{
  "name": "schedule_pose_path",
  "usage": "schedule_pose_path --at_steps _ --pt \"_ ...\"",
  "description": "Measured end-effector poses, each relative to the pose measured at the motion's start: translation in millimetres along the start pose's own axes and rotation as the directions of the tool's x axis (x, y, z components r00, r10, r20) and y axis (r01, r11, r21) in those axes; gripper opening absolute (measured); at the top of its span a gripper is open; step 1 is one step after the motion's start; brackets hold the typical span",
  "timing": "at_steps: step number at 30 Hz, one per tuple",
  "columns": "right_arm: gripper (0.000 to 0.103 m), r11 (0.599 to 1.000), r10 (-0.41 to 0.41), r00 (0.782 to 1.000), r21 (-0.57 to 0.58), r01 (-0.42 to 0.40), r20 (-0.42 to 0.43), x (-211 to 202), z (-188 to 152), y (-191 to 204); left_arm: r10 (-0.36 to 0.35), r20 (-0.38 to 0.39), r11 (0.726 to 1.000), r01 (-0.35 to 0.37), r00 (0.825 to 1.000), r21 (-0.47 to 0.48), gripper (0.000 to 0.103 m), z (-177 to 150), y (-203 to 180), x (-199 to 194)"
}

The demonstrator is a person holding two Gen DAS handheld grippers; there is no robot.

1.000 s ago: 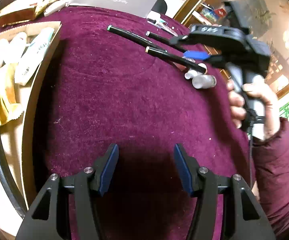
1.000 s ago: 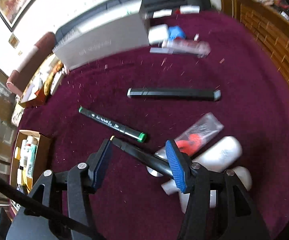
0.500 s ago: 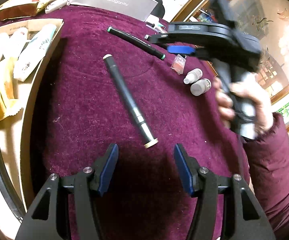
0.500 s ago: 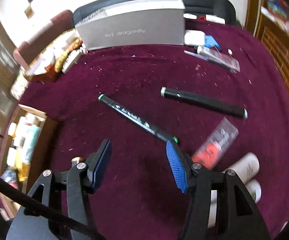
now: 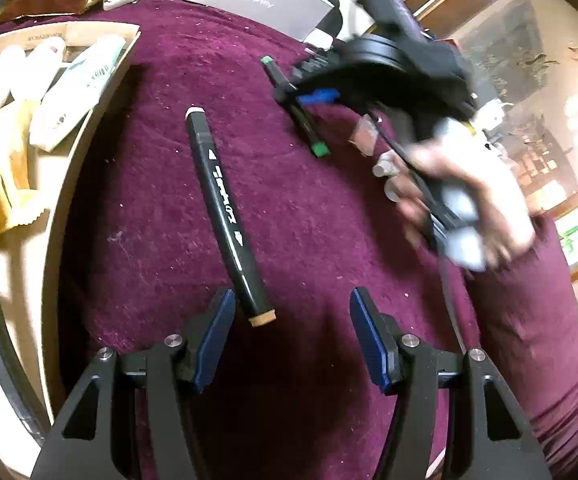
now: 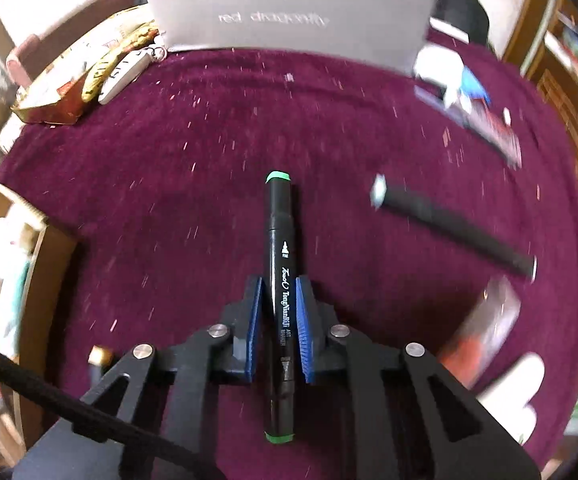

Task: Organize objects
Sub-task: 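Grasp the white-capped marker with the left tool while the right tool grasps a green-capped marker, then carry both markers into the tray and open both tools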

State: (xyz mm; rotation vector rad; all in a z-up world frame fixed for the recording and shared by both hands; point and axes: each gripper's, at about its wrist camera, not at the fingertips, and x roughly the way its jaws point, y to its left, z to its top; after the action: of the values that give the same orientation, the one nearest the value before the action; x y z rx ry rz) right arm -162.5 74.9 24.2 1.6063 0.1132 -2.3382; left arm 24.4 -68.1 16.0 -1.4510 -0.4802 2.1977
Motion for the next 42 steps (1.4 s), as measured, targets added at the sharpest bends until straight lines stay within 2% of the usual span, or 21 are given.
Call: schedule_pose_path --at_steps 5,8,10,13,14,16,17,18,19,22,26,29,34,42 --pt "0.013 0.996 0.059 0.998 0.064 -0.057 -0.023 -24.1 -47.4 -10.2 0.088 0.022 0.996 -0.088 0.996 0.006 0.053 12.4 -2.1 4.5" --pt "0.013 0.987 0.104 0.994 0.123 -0.101 -0.018 -34.2 -73.2 -21.6 0.169 0.031 0.985 -0.17 0.985 0.032 0.053 23.0 -9.4 12.5" --pt "0.013 0.981 0.123 0.992 0.149 -0.122 0.002 -40.3 -87.0 -29.1 0.225 0.056 0.972 -0.228 0.973 0.064 0.053 28.0 -16.0 19.1" --pt "0.013 0.973 0.147 0.989 0.177 -0.149 0.025 -46.5 -105.1 -35.7 0.317 0.115 0.932 -0.332 0.941 0.148 0.053 26.8 -28.6 31.3" --pt "0.013 0.973 0.146 0.989 0.174 -0.149 0.031 -46.8 -106.2 -33.6 0.334 0.127 0.921 -0.352 0.934 0.168 0.051 25.7 -30.4 34.2" --pt "0.013 0.978 0.13 0.99 0.158 -0.136 0.046 -49.9 -114.2 -30.2 0.393 0.172 0.878 -0.424 0.903 0.22 0.027 21.0 -33.7 37.0" --pt "0.013 0.98 0.123 0.991 0.152 -0.13 0.053 -50.6 -116.7 -28.5 0.387 0.176 0.88 -0.419 0.905 0.221 0.012 22.3 -30.2 36.3" --pt "0.013 0.981 0.118 0.991 0.149 -0.125 0.059 -48.7 -115.6 -26.0 0.366 0.163 0.896 -0.394 0.916 0.206 0.011 25.3 -25.2 35.0" --pt "0.013 0.982 0.109 0.992 0.146 -0.118 0.066 -49.1 -117.2 -24.2 0.341 0.146 0.913 -0.364 0.929 0.182 0.011 26.5 -18.8 30.3" --pt "0.013 0.986 0.083 0.994 0.141 -0.093 0.076 -49.0 -118.3 -19.7 0.317 0.146 0.929 -0.338 0.937 0.153 0.011 22.9 -11.6 18.5" --pt "0.014 0.984 0.069 0.994 0.159 -0.082 0.088 -44.4 -111.0 -14.6 0.314 0.153 0.932 -0.335 0.937 0.139 0.011 16.6 -8.1 10.4" --pt "0.014 0.987 0.028 0.994 0.156 -0.044 0.106 -42.8 -104.6 -10.3 0.307 0.164 0.932 -0.332 0.937 0.149 0.011 9.8 -10.0 2.9" --pt "0.015 0.99 -0.022 0.991 0.143 0.003 0.135 -37.1 -97.3 -0.5 0.265 0.184 0.946 -0.292 0.947 0.138 0.011 0.5 -9.8 -15.5" --pt "0.012 0.961 0.115 0.982 0.235 -0.148 0.147 -54.5 -117.9 -6.8 0.196 0.258 0.969 -0.227 0.946 0.095 0.011 -12.2 3.8 -65.8"
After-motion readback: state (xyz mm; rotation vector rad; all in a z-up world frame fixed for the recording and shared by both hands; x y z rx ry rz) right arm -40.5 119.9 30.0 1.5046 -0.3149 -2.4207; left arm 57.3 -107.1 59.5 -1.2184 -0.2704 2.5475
